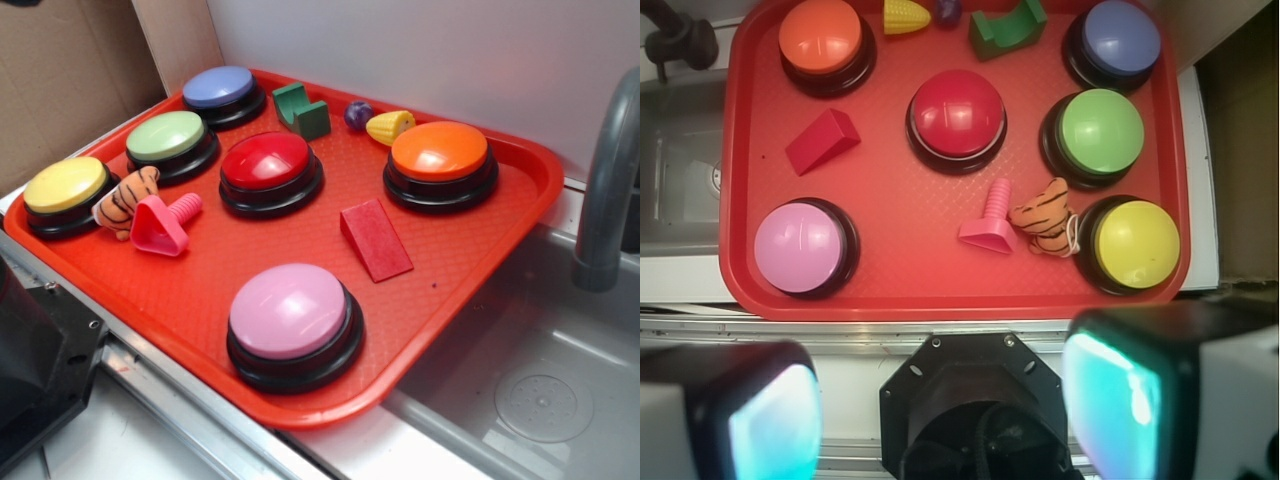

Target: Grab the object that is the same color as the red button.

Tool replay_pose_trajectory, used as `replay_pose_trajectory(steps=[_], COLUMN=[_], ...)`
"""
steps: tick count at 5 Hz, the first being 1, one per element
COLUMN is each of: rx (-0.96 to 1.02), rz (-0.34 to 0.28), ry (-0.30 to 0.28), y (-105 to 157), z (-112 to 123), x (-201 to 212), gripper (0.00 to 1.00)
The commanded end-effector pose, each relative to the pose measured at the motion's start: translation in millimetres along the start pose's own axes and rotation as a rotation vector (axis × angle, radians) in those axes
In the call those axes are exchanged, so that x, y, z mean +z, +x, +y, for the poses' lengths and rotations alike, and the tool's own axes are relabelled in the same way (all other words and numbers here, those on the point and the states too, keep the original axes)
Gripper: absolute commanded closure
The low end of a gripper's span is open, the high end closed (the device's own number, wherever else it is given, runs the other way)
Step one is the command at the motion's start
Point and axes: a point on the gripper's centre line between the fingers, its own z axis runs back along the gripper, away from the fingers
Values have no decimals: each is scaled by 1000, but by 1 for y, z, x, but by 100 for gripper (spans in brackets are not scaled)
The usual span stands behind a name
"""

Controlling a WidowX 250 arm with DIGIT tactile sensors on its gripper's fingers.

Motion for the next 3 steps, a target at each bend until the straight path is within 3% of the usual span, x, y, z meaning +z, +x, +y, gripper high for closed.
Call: replay_pose_trajectory(steps=[1, 2, 3], rx=[0, 52, 222], rz=[0, 48, 74], ry=[0, -22, -94], y=[0, 12, 31], z=[0, -7, -20], x=[0, -11, -33], gripper=[0, 0, 0])
